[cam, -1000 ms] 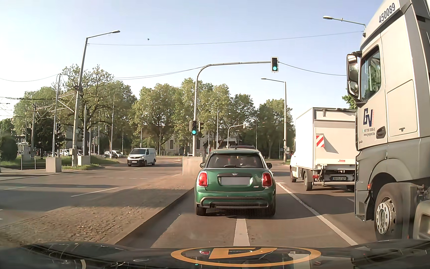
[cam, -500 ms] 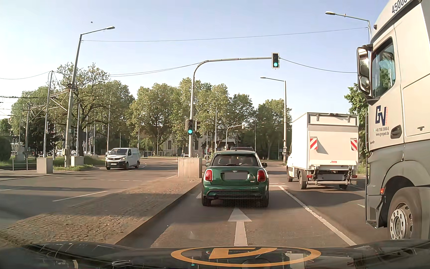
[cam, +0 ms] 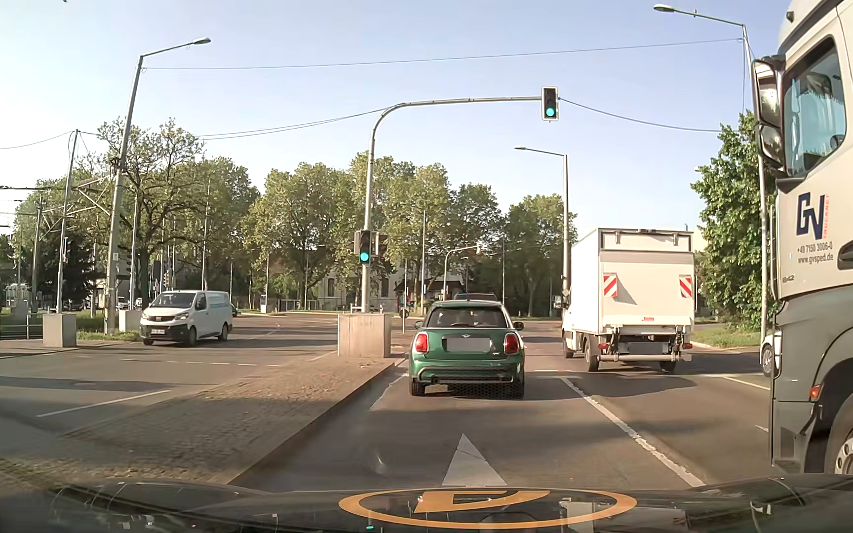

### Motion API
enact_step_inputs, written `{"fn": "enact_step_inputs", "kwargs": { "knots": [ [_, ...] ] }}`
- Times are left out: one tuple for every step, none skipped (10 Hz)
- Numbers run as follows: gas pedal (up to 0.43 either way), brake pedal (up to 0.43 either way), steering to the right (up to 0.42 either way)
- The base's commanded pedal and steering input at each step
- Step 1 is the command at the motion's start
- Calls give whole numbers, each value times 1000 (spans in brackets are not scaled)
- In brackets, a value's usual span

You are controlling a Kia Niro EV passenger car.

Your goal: Follow the waypoints while adhering to traffic rules and regulations

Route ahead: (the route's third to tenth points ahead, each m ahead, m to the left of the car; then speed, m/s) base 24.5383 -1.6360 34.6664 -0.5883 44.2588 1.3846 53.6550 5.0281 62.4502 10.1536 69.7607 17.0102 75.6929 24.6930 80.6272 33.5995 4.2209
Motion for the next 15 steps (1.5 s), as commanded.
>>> {"fn": "enact_step_inputs", "kwargs": {
  "knots": [
    [610, 0, 6],
    [622, 0, 4],
    [622, 0, 4],
    [622, 0, 5],
    [622, 0, 4],
    [610, 0, 5],
    [598, 0, 5],
    [559, 0, 5],
    [520, 0, 5],
    [488, 0, 4],
    [469, 0, 4],
    [469, 0, 5],
    [469, 0, 5],
    [461, 0, 5],
    [449, 0, 4]
  ]
}}
